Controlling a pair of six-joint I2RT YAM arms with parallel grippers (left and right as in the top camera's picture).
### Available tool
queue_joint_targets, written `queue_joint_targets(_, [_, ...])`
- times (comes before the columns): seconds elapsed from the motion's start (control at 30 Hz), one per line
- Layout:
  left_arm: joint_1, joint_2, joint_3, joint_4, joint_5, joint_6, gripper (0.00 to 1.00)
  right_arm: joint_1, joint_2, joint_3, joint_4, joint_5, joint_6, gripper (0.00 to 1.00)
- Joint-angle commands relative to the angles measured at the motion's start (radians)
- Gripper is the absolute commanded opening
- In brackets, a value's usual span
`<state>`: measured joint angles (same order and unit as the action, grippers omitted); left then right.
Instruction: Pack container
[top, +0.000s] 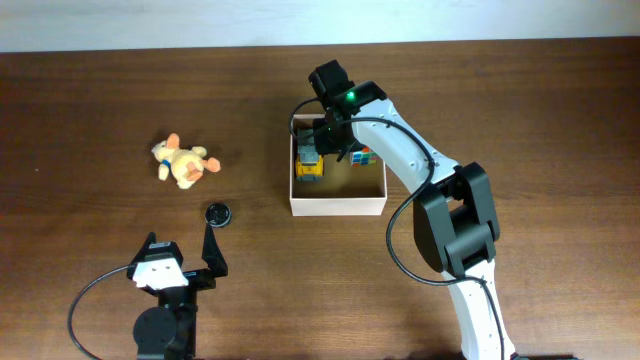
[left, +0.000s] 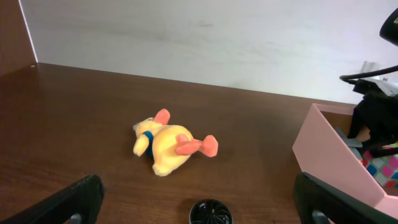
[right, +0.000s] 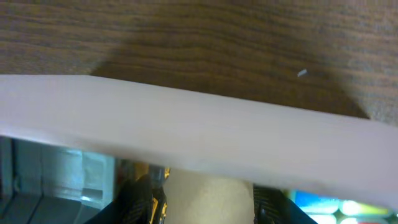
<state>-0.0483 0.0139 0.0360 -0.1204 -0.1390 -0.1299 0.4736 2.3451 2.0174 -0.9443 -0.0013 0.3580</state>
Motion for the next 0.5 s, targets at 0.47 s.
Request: queue_joint_targets(0.47, [0.003,-0.008,-0.005,0.003,-0.014,0.016,0.99,-0.004,0.018,-0.005,0.010,0.018,-0.093,0.41])
